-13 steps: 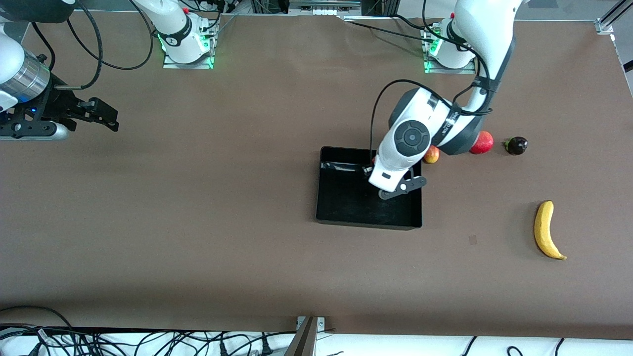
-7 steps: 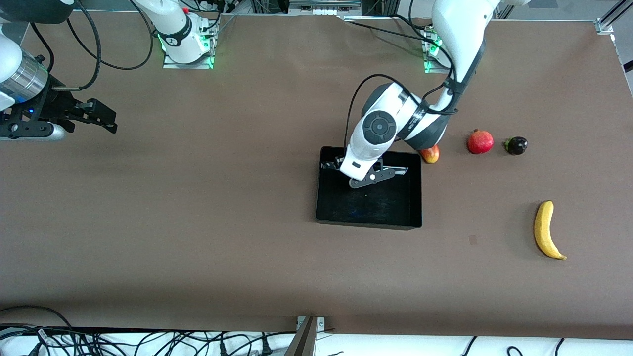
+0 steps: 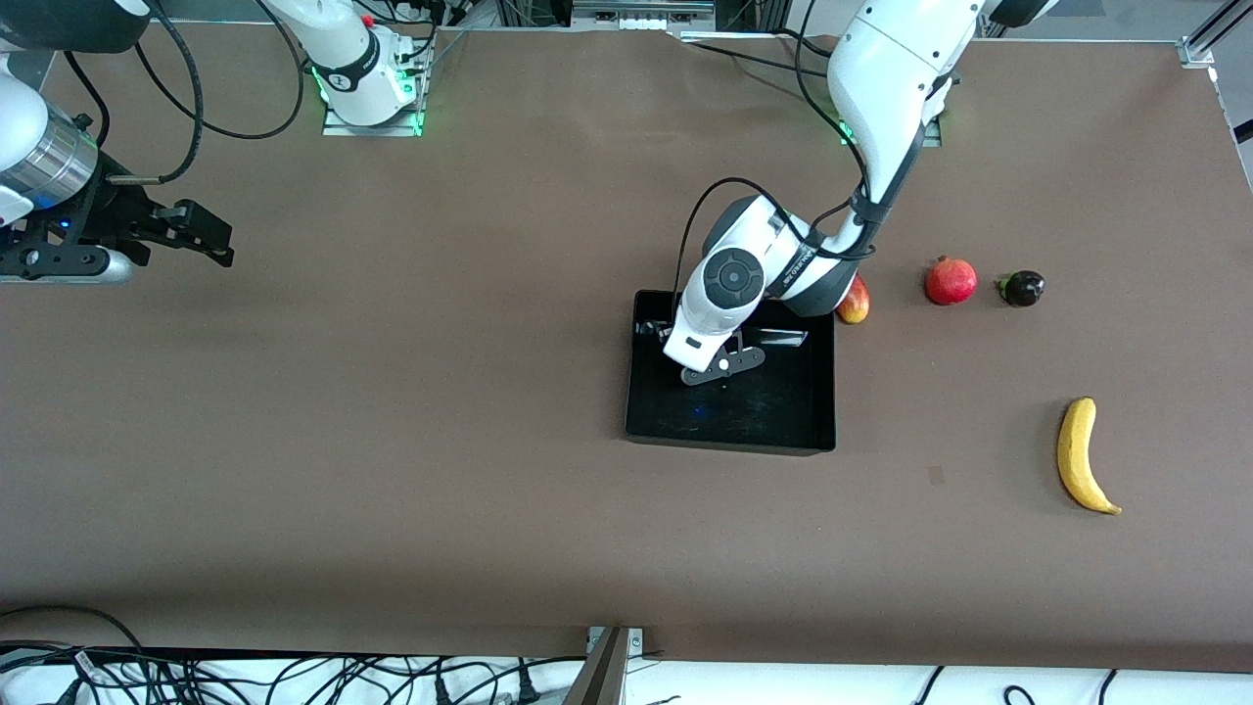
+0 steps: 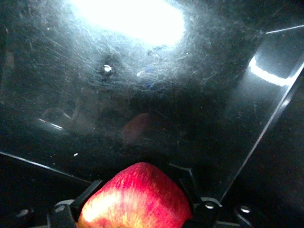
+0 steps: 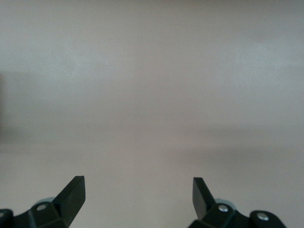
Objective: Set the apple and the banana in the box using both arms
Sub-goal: 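Lower the apple into the box and open the left gripper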
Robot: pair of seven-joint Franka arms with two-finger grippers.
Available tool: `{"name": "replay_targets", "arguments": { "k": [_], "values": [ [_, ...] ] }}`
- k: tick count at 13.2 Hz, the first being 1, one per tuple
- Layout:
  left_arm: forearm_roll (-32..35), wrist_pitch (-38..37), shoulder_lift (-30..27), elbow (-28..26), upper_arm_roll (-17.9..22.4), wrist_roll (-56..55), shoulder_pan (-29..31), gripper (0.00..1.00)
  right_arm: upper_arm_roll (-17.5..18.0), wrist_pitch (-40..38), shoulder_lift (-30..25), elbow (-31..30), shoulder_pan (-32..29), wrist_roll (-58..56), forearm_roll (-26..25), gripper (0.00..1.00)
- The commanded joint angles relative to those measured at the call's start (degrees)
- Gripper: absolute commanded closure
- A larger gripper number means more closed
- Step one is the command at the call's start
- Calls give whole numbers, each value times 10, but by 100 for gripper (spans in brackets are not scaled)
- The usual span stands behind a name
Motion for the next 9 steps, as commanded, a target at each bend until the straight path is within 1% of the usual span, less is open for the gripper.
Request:
{"name": "replay_targets", "arguments": {
  "k": [1,3,6,7,8,9],
  "values": [
    [18,4,12,4,1,-18,-5,88,1,-2,4,13,-4,-9,-4,0],
    [27,20,20,2,1,-45,-7,87,1,-2,5,12,-4,-9,-3,0],
    [27,20,24,-1,1,-52,-10,78,1,-2,5,13,-3,-9,-3,0],
    [27,21,25,-1,1,-58,-10,69,1,-1,5,13,-4,-9,-3,0],
    [27,22,25,0,1,-58,-10,58,1,-1,5,13,-4,-9,-3,0],
    [27,29,26,-1,1,-58,-10,21,1,-1,5,13,-4,-9,-3,0]
  ]
}}
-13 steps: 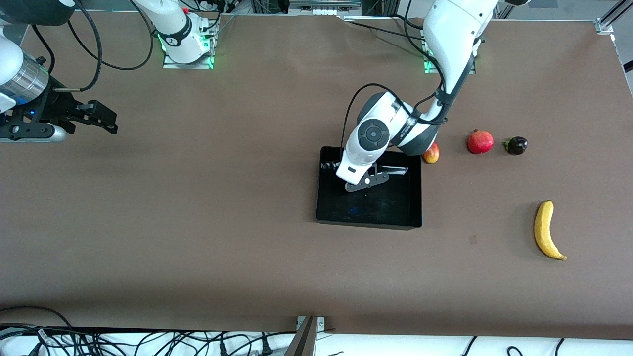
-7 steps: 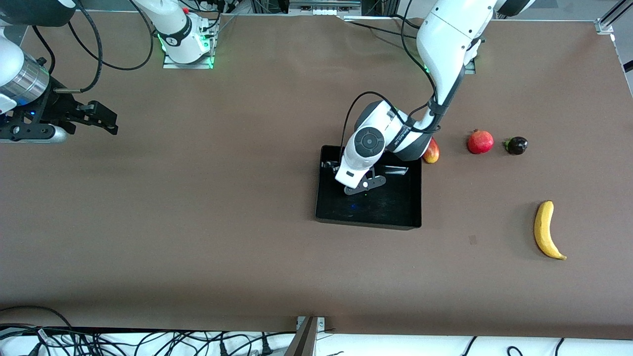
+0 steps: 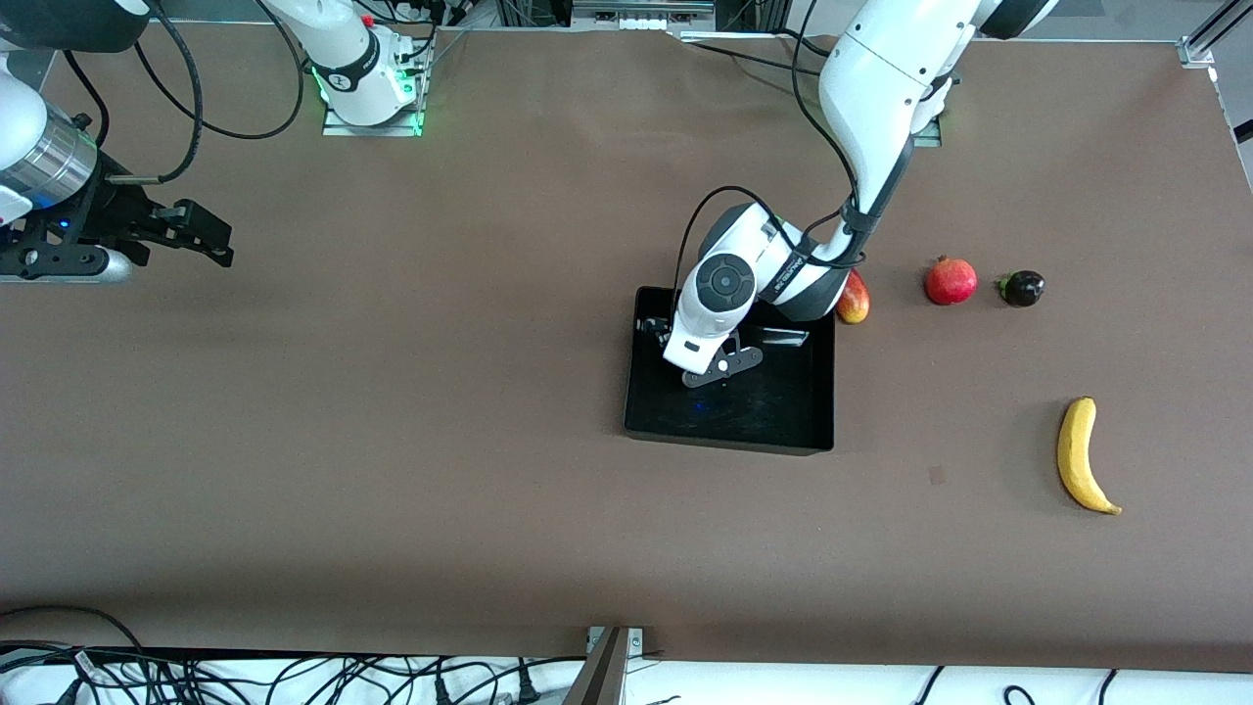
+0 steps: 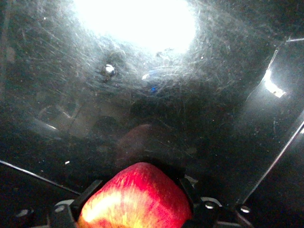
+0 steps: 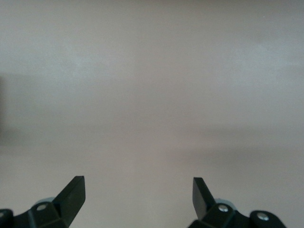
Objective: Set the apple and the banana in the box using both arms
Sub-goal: 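Lower the apple into the box and open the left gripper, then move the left gripper back to the yellow banana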
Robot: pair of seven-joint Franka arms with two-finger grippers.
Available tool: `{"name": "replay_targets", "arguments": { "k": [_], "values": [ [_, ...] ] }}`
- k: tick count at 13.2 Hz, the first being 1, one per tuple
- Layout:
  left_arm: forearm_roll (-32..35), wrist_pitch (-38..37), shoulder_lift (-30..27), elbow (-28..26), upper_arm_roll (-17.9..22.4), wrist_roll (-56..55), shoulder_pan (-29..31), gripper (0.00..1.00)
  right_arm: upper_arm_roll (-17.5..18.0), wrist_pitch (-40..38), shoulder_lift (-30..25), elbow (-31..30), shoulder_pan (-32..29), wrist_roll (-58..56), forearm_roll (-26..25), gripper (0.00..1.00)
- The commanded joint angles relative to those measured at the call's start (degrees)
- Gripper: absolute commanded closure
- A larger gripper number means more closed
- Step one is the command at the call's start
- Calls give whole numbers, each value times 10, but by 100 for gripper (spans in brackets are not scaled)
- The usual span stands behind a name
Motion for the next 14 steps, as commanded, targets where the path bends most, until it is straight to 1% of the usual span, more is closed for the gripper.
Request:
{"name": "replay_targets", "arguments": {
  "k": [1,3,4,7,8,9,10,11,12,13,14],
  "values": [
    [11,14,9,-1,0,-16,-6,0,1,-2,5,12,-4,-9,-3,0],
    [10,0,1,-5,0,-20,-4,0,1,-1,5,12,-4,-9,-3,0],
    [10,-18,-14,-10,0,-26,-3,0,1,-1,4,11,-3,-9,-3,0],
    [4,-121,-83,2,3,-31,3,0,1,-1,5,12,-3,-9,-3,0],
    [3,-153,-105,8,5,-31,14,0,1,-1,5,12,-3,-9,-3,0],
    [7,-192,-130,14,0,-28,44,0,1,-1,4,12,-4,-9,-3,0],
    [10,-231,-157,16,-13,-21,84,0,1,-1,5,12,-3,-9,-3,0],
    [11,-269,-173,28,-22,-6,122,0,1,-1,5,12,-3,-9,-3,0],
    [12,-317,-178,45,-23,32,167,0,1,-1,4,12,-3,-9,-3,0],
    [13,-349,-178,60,-23,89,212,0,1,-1,5,12,-4,-9,-3,0],
    [31,-359,-178,66,-31,155,266,0,1,-1,5,12,-3,-9,-3,0]
  ]
}}
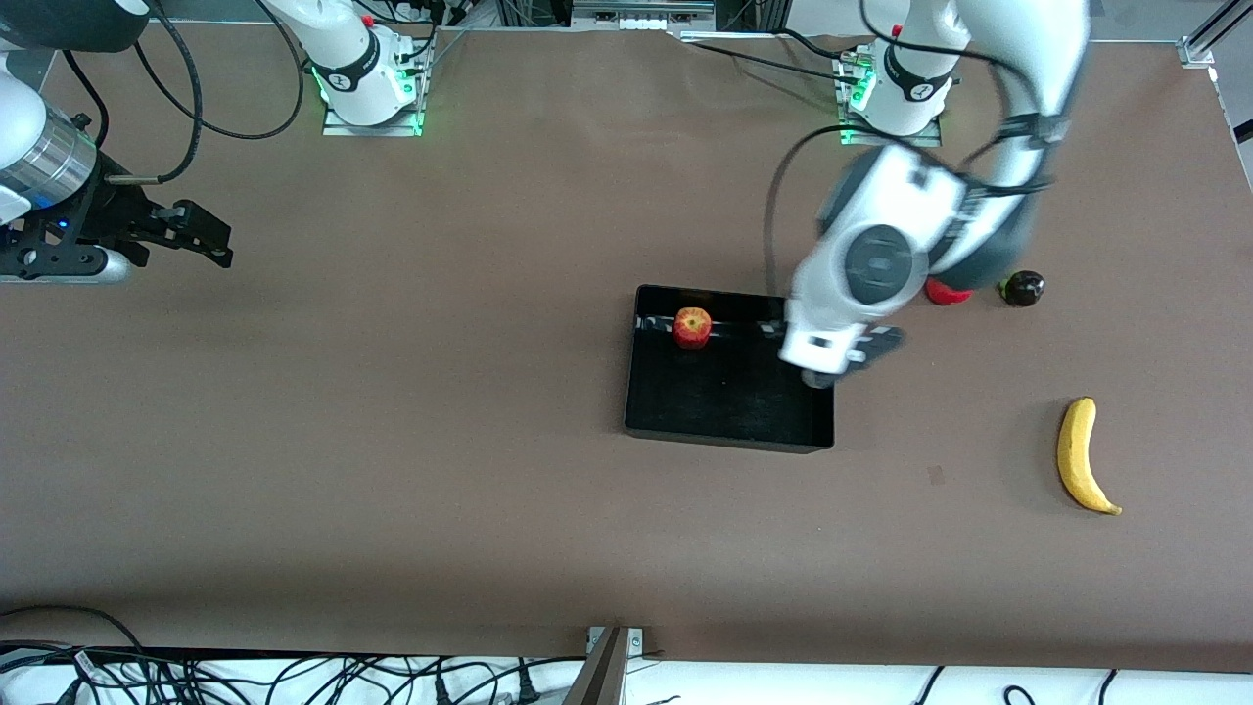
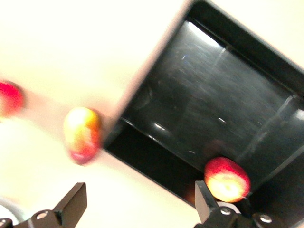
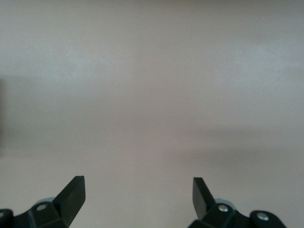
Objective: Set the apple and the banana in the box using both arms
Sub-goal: 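Move the left gripper back to the yellow banana, then grasp the yellow banana with the left gripper and lift it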
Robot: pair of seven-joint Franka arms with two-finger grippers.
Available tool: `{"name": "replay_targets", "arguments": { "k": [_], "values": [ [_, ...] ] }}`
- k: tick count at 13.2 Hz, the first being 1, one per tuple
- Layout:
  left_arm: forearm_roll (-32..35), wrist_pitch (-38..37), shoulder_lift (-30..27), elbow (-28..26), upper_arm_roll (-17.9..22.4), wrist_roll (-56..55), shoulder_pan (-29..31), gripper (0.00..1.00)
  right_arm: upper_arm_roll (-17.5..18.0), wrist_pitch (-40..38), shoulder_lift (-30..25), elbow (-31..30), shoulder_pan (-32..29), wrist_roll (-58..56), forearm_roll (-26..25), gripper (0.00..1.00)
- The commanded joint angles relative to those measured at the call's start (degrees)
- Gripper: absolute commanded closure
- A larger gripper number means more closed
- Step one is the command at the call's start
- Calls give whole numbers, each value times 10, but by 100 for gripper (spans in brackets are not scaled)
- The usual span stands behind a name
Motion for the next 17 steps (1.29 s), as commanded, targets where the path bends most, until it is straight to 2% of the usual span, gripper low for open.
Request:
{"name": "replay_targets", "arguments": {
  "k": [1,4,6,8,11,15,17],
  "values": [
    [50,-31,8,18,-40,148,135,0,1,-3,5,11,-3,-9,-3,0],
    [133,-14,21,28,-33,314,222,0,1,-3,5,11,-3,-9,-3,0],
    [140,14,47,57,-34,430,275,0,1,-3,4,10,-3,-9,-3,0],
    [140,42,79,87,-33,492,305,0,1,-3,4,11,-3,-9,-3,0],
    [141,152,135,100,-34,577,342,0,1,-3,5,11,-3,-9,-3,0],
    [194,291,206,100,-33,585,350,0,1,-2,4,11,-3,-9,-3,0],
    [196,344,235,95,-31,586,350,0,1,-3,5,11,-3,-9,-2,0]
  ]
}}
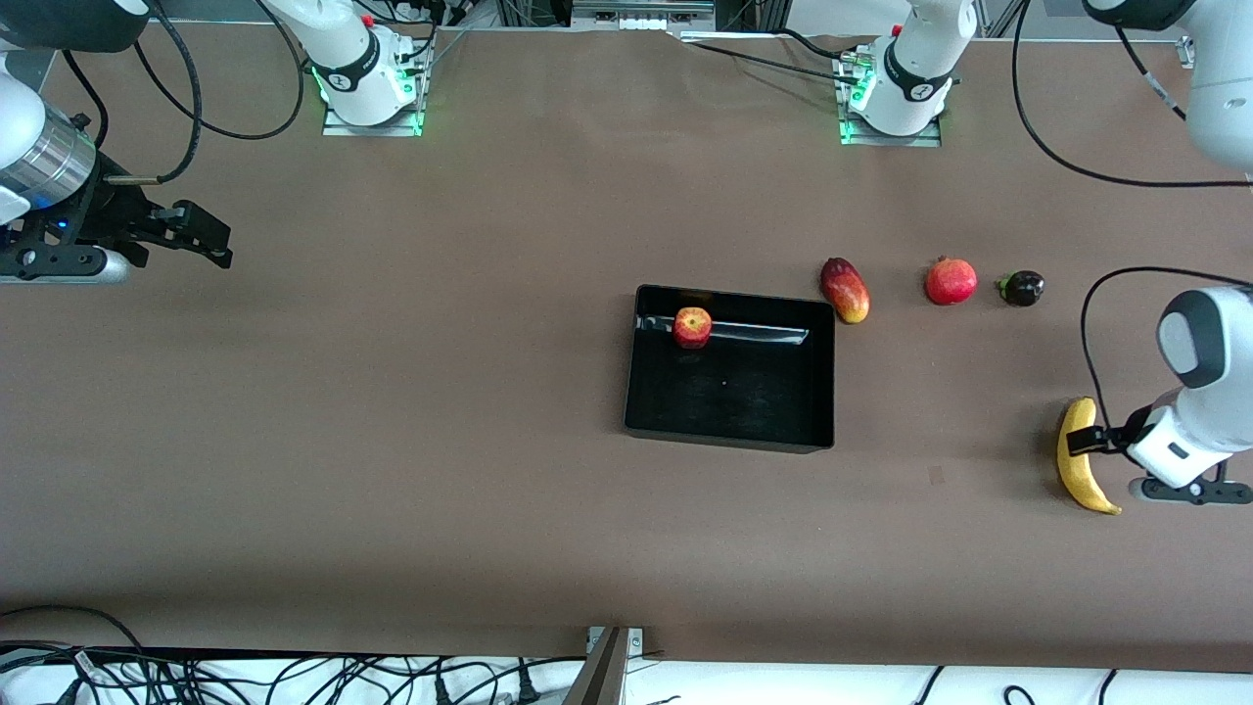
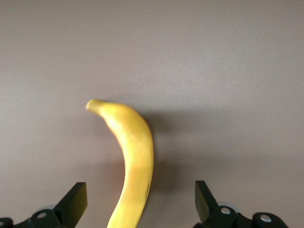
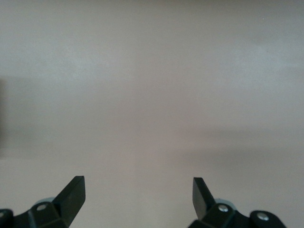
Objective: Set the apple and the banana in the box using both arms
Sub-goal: 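Grasp the yellow banana with the left gripper and lift it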
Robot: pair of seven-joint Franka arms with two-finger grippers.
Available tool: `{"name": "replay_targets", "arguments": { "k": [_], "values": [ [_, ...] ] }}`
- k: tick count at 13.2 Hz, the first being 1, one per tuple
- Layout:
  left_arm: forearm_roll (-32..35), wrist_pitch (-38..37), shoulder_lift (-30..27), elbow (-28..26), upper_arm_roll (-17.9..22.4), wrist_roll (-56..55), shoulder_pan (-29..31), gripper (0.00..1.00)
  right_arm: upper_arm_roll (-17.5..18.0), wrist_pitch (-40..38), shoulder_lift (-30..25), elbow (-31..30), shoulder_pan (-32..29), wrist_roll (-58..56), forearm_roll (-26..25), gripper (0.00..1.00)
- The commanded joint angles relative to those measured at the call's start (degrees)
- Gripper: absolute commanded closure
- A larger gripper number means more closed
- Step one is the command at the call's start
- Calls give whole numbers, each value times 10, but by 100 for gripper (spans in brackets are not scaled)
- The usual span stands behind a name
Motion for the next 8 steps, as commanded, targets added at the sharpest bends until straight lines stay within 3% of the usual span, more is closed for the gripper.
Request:
{"name": "replay_targets", "arguments": {
  "k": [1,7,8],
  "values": [
    [23,49,39,18,-3,8,3,0,1,-2,4,9,-3,-9,-2,0],
    [18,95,70,13,9,5,22,0,1,-2,4,9,-3,-9,-2,0],
    [17,95,70,6,10,3,27,30,1,-2,3,9,-3,-9,-2,0]
  ]
}}
